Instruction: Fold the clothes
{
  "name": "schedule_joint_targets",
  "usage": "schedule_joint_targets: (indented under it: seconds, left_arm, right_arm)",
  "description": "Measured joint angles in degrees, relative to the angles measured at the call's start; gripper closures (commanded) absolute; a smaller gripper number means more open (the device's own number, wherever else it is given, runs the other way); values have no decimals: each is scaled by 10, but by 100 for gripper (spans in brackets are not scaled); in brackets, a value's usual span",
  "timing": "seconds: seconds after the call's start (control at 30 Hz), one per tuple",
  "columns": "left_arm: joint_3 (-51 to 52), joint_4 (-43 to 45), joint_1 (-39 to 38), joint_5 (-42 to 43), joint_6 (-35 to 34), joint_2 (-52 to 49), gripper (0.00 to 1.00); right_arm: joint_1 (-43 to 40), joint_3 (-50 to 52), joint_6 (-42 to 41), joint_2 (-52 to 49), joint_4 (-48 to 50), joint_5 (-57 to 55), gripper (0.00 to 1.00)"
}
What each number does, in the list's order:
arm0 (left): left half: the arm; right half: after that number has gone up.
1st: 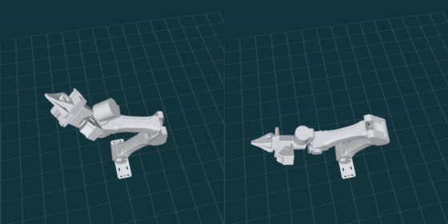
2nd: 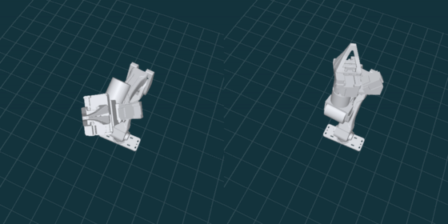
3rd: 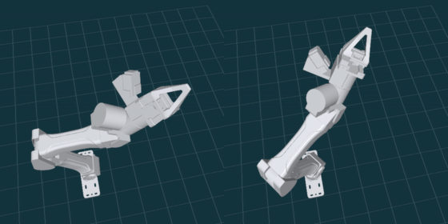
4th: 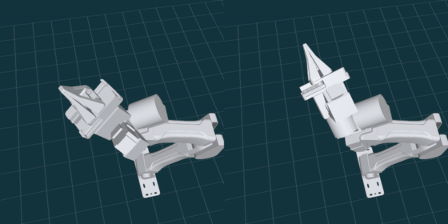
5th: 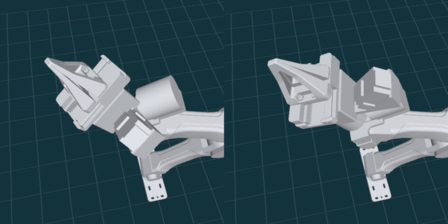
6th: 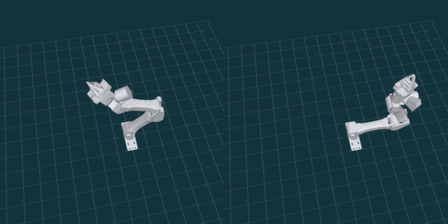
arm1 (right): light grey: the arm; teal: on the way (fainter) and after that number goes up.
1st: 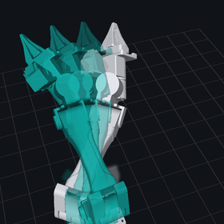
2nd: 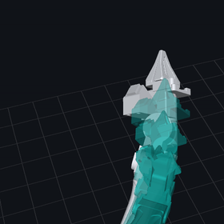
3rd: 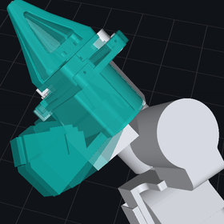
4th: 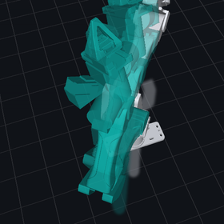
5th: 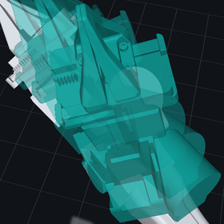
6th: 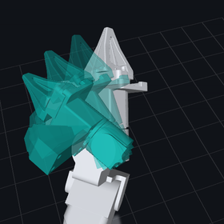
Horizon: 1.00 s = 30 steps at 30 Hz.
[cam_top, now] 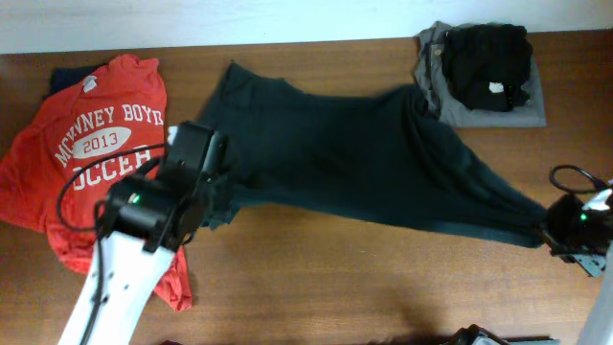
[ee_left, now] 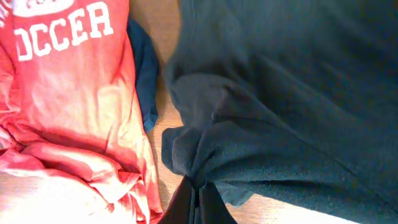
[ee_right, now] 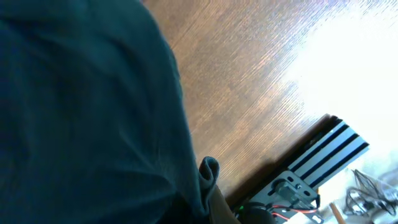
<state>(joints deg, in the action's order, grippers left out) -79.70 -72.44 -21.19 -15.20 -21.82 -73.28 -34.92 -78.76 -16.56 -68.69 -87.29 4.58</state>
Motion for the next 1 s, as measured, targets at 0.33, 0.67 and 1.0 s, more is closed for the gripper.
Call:
schedule_joint_targets:
  seconds: [0.33, 0.67, 1.0]
  left_arm:
    - [0, -2, 0, 2, 0, 22, 99]
    - [0, 41, 0, 4, 0, -123, 99]
    - [0, 148, 17, -3, 0, -205, 99]
  right_arm:
    - [-6, -2, 24, 10, 14, 15, 96]
    - [-6, -2, 31, -79, 61, 20, 96]
    - [75, -2, 35, -193, 162, 21, 96]
